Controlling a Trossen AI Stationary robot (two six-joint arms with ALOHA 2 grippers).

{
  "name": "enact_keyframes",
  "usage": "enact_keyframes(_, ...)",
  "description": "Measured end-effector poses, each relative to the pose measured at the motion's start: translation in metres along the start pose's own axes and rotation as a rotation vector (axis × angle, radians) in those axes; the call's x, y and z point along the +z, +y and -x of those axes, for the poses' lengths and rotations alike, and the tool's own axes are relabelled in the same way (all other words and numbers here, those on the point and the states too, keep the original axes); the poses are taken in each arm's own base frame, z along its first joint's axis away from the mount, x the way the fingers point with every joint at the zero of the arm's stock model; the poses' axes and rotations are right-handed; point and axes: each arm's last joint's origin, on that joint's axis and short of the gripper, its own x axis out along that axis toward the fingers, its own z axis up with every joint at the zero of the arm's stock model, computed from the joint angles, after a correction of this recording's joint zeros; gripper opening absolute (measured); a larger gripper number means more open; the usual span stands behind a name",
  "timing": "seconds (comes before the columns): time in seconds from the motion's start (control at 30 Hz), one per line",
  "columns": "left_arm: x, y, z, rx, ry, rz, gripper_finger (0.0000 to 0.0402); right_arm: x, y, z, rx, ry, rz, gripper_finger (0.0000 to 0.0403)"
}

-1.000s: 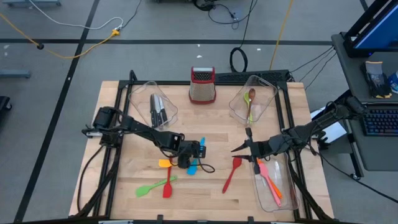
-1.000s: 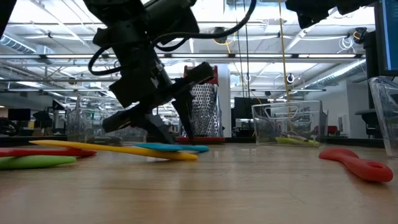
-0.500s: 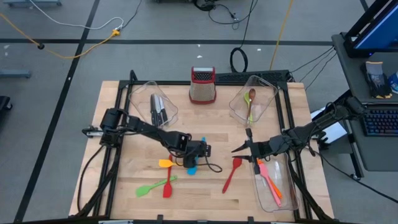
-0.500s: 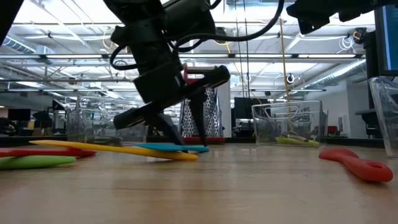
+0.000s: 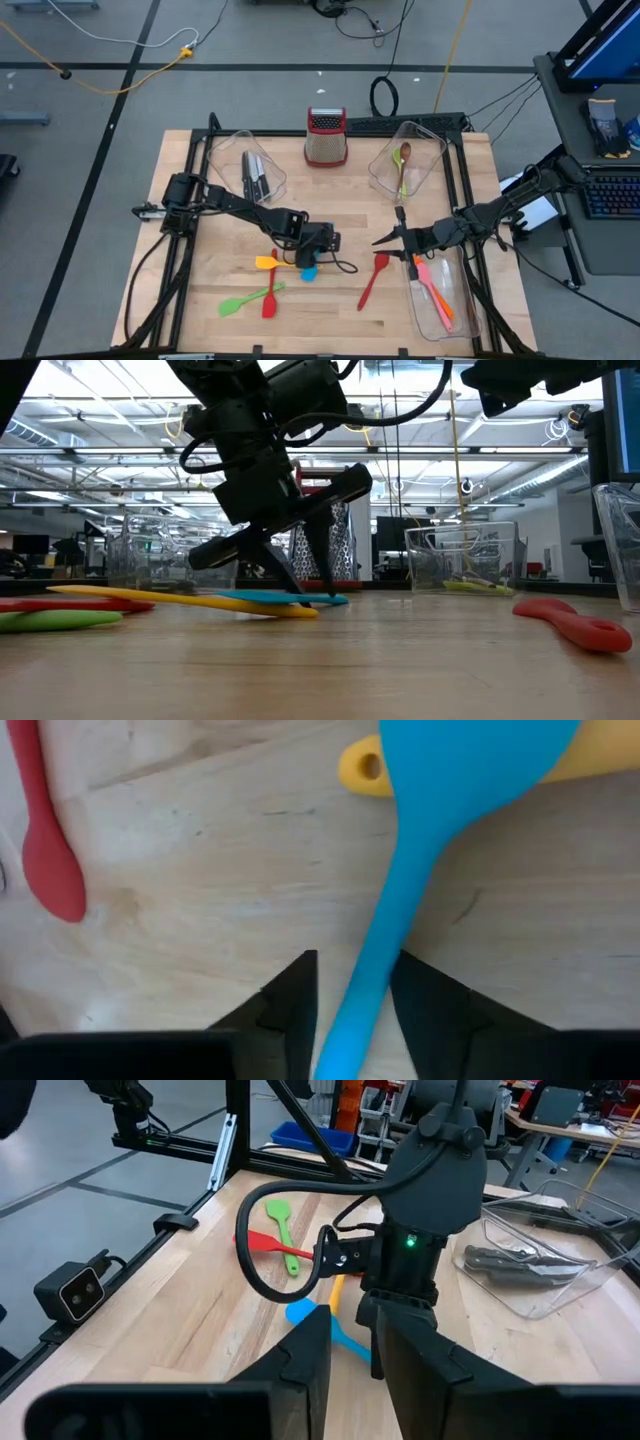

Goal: Pick & Place Kitchen Items
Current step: Put the blue spatula into the bottom right transparent bin

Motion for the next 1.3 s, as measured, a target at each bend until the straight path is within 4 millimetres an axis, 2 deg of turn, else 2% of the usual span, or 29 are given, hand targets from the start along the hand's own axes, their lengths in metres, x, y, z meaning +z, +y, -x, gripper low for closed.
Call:
enact_keyframes(0.27, 0.001, -0.001, -0.001, -0.007, -0.002, -0.007, 0.0015, 0.000, 0.000, 0.000, 0.000, 0.000, -0.006, 0.0077)
enact_keyframes(0.5, 0.001, -0.001, -0.001, -0.002, 0.031, 0.066, 0.0011, 0.002, 0.000, 0.000, 0.000, -0.022, -0.013, 0.0077)
enact_keyframes(0.73, 0.000, 0.006, 0.012, 0.060, 0.078, 0.106, 0.0008, 0.003, 0.000, 0.000, 0.000, -0.036, -0.016, 0.0077)
enact_keyframes(0.93, -0.003, 0.011, 0.038, 0.113, 0.115, 0.167, 0.0007, 0.004, 0.000, 0.000, 0.000, -0.042, -0.017, 0.0077)
enact_keyframes(1.07, -0.003, 0.018, 0.063, 0.198, 0.105, 0.222, 0.0004, 0.005, 0.000, 0.000, 0.001, -0.049, -0.018, 0.0077)
enact_keyframes(1.17, -0.002, 0.024, 0.083, 0.282, 0.088, 0.274, 0.0004, 0.005, 0.000, 0.000, 0.000, -0.055, -0.020, 0.0077)
enact_keyframes(1.3, -0.002, 0.034, 0.120, 0.443, 0.034, 0.376, 0.0004, 0.005, 0.000, 0.000, 0.001, -0.056, -0.020, 0.0077)
